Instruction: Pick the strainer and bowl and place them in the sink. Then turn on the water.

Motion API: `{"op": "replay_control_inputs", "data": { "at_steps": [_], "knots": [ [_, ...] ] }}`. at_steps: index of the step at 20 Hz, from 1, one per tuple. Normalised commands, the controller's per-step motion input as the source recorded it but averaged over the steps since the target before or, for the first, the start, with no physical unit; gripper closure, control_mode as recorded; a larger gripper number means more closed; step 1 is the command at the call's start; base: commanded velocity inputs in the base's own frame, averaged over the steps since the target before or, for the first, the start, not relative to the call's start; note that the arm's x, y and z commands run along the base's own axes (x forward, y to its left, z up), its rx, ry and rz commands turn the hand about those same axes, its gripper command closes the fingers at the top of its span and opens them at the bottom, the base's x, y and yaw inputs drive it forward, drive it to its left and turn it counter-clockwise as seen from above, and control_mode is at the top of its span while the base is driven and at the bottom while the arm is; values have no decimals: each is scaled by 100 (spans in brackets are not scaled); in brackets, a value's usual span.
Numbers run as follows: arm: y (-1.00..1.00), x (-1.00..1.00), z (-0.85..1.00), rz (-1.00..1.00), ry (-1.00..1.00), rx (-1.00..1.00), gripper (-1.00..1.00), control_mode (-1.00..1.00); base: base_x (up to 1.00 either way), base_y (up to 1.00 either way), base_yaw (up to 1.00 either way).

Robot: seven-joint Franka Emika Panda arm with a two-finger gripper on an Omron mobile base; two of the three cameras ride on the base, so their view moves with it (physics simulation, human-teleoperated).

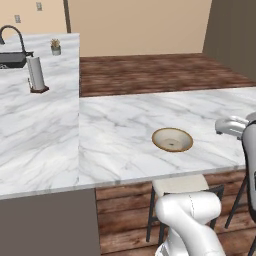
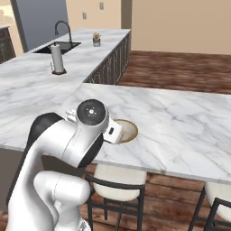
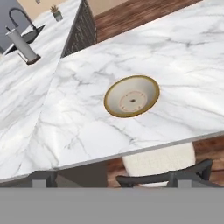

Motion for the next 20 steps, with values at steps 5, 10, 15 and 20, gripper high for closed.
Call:
{"op": "replay_control_inputs", "data": {
  "at_steps": [5, 10, 15, 20],
  "knots": [
    [-18, 29, 0, -5, 2, 14, -100, -100, 0, 0, 0],
    [-25, 27, 0, -2, 10, 13, -100, -100, 0, 0, 0],
    [-16, 22, -5, 0, 11, 7, -100, -100, 0, 0, 0],
    [-9, 9, -18, 0, 9, 8, -100, -100, 0, 0, 0]
  ]
}}
